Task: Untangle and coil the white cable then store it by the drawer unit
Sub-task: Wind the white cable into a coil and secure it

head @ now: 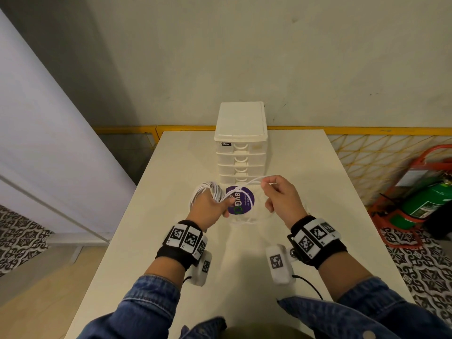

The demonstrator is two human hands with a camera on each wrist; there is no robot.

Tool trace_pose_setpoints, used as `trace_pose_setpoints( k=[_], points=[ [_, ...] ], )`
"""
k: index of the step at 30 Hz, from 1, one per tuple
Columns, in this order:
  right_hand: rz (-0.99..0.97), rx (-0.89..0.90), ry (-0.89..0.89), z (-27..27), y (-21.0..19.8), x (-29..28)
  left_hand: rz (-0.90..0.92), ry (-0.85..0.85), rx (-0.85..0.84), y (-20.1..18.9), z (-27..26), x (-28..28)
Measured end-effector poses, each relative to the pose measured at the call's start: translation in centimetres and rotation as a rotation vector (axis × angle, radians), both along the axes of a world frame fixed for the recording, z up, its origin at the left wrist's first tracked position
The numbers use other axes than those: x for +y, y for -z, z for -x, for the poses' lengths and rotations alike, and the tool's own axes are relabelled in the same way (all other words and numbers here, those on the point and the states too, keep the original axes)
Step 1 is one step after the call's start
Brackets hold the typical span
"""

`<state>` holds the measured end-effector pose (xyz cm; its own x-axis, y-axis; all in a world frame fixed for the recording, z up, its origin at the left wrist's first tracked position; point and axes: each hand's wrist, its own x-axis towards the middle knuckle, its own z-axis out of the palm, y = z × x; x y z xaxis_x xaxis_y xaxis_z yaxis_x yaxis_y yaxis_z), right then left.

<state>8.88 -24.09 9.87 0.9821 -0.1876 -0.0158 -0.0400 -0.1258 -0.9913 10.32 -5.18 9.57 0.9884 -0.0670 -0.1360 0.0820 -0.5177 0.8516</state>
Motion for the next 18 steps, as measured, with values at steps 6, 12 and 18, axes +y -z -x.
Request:
trace_pose_setpoints(
  k=[6, 12, 18],
  points=[
    [0.299, -0.028, -0.143, 0.3, 1.9, -0.8, -0.145, -0.159, -0.076, 0.0, -1.1, 2.2],
    [0.625, 0.088, -0.226, 0.7, 3.2, -1.6, -0.136, -0.219, -0.051, -0.6, -1.2, 3.1],
    [0.668, 0.085, -0.279, 0.5, 3.7, -1.4, -0.149, -0.118, -0.031, -0.7, -0.8, 1.8]
  ],
)
